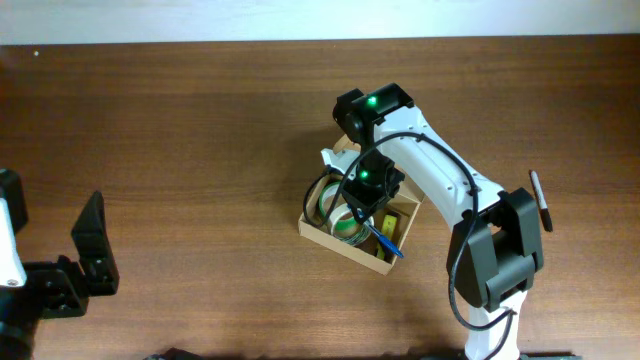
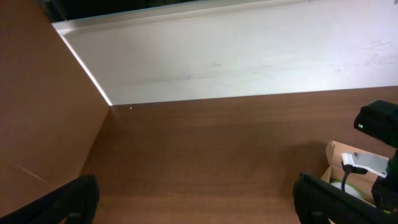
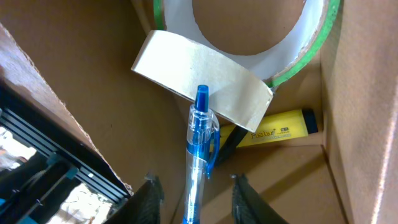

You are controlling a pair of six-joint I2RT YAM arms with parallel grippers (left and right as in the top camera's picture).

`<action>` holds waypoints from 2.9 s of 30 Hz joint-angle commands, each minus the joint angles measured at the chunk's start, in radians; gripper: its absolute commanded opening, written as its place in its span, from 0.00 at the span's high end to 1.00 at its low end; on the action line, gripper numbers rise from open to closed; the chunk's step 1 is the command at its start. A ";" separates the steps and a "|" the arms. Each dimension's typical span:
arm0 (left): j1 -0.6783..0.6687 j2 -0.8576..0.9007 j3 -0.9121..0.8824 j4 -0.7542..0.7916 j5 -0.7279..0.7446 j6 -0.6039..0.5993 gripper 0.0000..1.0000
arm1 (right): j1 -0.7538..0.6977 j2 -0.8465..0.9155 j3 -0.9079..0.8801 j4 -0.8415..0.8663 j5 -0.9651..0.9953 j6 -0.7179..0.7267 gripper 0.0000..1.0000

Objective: Pack container
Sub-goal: 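Open right gripper to release blue pen and lift away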

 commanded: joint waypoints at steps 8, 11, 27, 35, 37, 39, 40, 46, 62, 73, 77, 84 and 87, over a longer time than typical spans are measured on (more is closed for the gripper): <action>0.006 -0.012 -0.003 0.000 0.011 0.019 0.01 | -0.001 -0.011 0.002 -0.003 0.002 -0.001 0.63; 0.006 -0.025 -0.003 0.000 0.010 0.019 0.00 | -0.001 -0.011 -0.008 0.001 0.005 -0.004 0.63; 0.006 -0.045 -0.003 0.000 0.023 0.019 0.01 | -0.001 -0.011 -0.106 0.032 0.004 -0.004 0.63; 0.006 -0.045 -0.003 0.000 0.023 0.019 0.00 | -0.001 -0.011 -0.127 0.053 0.005 -0.004 0.96; 0.006 -0.045 -0.003 0.000 0.023 0.019 0.00 | -0.001 -0.011 -0.126 0.055 0.005 -0.004 0.96; 0.006 -0.045 -0.003 0.000 0.023 0.019 0.00 | -0.001 -0.011 -0.110 0.052 0.005 -0.004 0.96; 0.006 -0.045 -0.003 0.000 0.023 0.019 0.00 | -0.001 -0.011 -0.100 0.052 0.005 -0.004 0.96; 0.006 -0.045 -0.003 0.000 0.023 0.019 0.00 | -0.001 -0.011 0.033 0.050 0.010 -0.027 0.96; 0.006 -0.045 -0.003 0.000 0.033 0.019 0.01 | -0.002 0.004 0.032 0.095 0.013 -0.072 0.87; 0.006 -0.045 -0.003 0.000 0.045 0.019 0.01 | -0.003 0.004 -0.137 0.187 0.012 -0.072 0.96; 0.006 -0.045 -0.003 0.000 0.045 0.019 0.01 | -0.003 0.004 -0.140 0.183 0.005 -0.071 0.56; 0.006 -0.045 -0.003 0.000 0.045 0.019 0.00 | -0.003 0.004 0.021 0.082 0.006 -0.063 0.43; 0.006 -0.045 -0.003 0.000 0.045 0.019 0.00 | -0.003 0.004 0.190 0.001 0.008 -0.063 0.42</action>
